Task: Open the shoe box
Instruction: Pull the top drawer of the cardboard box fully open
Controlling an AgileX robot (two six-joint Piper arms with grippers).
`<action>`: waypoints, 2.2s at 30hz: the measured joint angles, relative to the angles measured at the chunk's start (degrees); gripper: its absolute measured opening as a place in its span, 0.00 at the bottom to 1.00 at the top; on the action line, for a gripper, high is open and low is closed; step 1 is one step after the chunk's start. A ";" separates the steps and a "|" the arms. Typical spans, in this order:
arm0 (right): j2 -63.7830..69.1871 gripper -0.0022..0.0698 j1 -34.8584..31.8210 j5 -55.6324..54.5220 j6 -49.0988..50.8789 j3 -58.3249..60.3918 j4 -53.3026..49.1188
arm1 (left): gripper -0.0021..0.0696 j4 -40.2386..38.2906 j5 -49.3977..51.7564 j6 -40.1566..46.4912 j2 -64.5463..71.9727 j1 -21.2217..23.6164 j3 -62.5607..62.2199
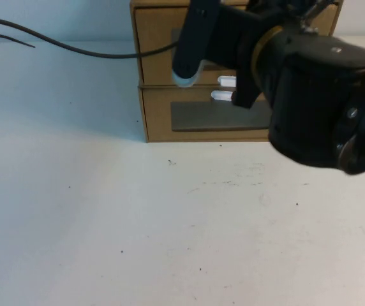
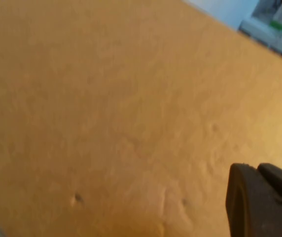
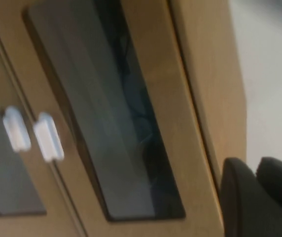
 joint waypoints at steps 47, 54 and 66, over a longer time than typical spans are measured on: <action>16.11 0.52 -6.07 -8.26 23.42 11.72 -19.88 | 0.02 -4.84 3.85 -0.02 5.82 0.10 -1.77; 16.21 0.52 -6.10 -9.19 23.30 8.32 -19.88 | 0.02 -5.25 4.03 -0.02 5.92 0.10 -1.77; 17.31 0.52 -9.50 -10.68 21.88 7.97 -19.92 | 0.02 -5.98 4.33 0.06 6.00 0.10 -1.77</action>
